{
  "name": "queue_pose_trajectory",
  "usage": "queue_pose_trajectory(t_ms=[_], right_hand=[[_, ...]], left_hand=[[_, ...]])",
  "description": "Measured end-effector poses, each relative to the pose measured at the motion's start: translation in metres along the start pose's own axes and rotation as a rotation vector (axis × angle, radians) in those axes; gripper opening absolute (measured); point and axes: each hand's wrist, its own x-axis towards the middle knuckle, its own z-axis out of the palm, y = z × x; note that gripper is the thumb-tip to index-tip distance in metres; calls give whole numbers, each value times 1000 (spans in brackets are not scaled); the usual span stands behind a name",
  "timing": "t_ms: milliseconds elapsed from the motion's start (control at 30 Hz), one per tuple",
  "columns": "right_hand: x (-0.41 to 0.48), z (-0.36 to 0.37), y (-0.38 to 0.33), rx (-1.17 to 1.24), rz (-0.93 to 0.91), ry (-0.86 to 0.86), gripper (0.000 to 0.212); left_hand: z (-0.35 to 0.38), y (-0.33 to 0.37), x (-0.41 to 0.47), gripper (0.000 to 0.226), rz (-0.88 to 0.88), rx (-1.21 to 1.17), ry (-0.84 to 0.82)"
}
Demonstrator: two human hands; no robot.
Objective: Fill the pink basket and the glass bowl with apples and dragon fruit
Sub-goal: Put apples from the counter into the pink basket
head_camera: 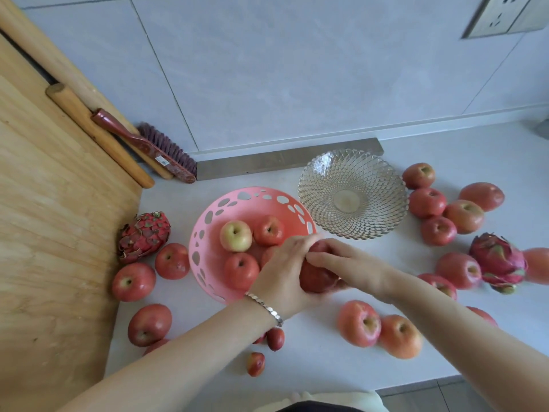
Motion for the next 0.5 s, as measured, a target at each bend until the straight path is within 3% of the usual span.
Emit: queue_pose_trajectory(t_ms=[100,200,267,367,500], right_hand=[[2,-11,11,-149,23,-127,33],[5,-20,44,-763,224,-80,78],[5,-13,70,-988,351,-97,93],[11,2,103,-963,436,-121,98],[18,1,108,-963,404,-32,79]], left_hand=[[-2,-10,-5,77,-151,-31,120],[-10,-19,-11,77,-268,-41,157],[-16,-21,-13,77,-297,-52,146],[-20,-21,-14,77,-326,-55,114],[-20,-24,-16,77,-375,-101,100]])
